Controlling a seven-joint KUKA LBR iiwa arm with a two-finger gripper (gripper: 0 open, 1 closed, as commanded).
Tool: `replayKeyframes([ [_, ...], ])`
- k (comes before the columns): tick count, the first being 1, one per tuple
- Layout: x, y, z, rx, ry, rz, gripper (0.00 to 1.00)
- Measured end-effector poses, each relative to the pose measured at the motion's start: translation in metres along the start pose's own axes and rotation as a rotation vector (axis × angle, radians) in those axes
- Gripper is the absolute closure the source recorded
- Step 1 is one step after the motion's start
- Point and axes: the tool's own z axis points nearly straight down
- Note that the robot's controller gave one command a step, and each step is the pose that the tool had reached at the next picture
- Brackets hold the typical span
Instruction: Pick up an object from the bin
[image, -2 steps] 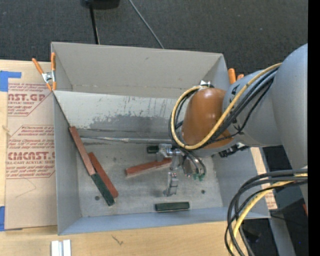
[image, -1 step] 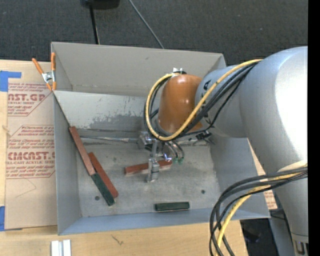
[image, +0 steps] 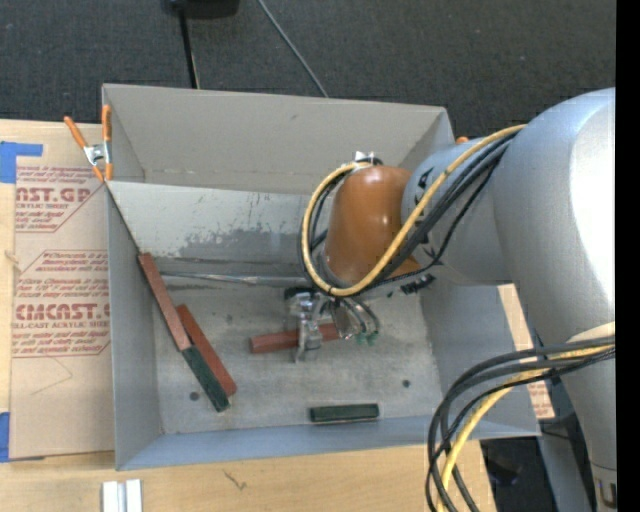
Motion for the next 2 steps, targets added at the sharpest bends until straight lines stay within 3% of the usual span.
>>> replayKeyframes([
  [2,0.0005,0.0001,-0.0027,0.0,0.002,0.0,1.0],
])
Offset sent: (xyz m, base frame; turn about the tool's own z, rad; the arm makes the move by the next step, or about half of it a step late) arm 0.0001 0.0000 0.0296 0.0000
